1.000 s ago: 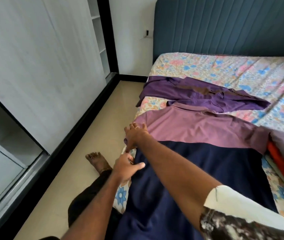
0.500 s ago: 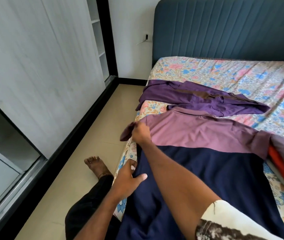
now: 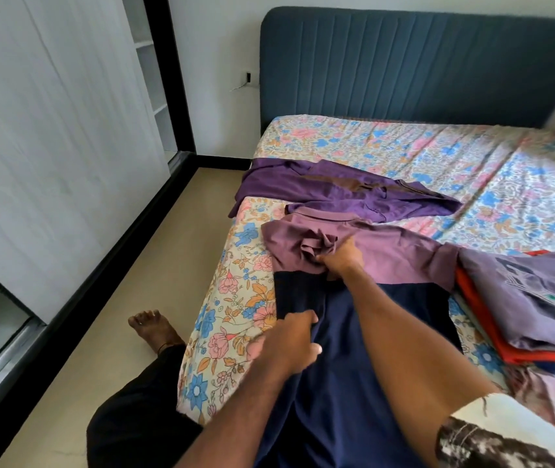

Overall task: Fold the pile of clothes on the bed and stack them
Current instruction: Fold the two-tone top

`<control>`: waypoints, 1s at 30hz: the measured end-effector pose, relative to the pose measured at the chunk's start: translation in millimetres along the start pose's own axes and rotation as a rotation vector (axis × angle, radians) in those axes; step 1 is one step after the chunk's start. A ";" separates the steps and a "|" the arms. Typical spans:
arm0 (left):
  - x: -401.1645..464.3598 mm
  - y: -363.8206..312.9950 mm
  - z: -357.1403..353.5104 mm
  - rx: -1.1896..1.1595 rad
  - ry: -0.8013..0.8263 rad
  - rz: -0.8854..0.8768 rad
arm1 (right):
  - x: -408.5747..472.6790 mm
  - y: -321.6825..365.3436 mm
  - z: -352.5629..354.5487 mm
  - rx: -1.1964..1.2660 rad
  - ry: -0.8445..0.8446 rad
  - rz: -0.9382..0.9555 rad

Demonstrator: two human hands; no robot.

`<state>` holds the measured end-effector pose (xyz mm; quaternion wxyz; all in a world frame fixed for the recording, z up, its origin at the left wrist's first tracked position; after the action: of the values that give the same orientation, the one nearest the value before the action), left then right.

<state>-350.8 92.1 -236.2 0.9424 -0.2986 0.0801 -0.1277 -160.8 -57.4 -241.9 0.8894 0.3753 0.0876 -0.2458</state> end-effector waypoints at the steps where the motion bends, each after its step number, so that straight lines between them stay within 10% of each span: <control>1: -1.1 -0.9 0.9 0.026 -0.008 0.000 | -2.6 -0.1 0.9 -0.002 -0.007 0.056; 22: -44.3 4.0 3.5 -0.080 -0.075 0.032 | -65.8 -6.6 37.4 -0.138 -0.292 0.256; 30: -108.3 17.9 8.3 0.113 0.098 0.119 | -190.0 -86.1 -9.9 -0.261 0.096 0.361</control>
<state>-448.8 142.0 -231.8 0.9586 -0.2330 0.1363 -0.0902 -368.0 -31.2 -238.0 0.9548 0.2778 0.0924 -0.0511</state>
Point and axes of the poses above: each hand's wrist, its own x-axis towards the middle knuckle, its own z-axis out of the back of the hand, y = z × x, the point moved 4 cm from there along x, towards the middle knuckle, and after that the axes turned 8 degrees about -z, right-handed, at the moved point
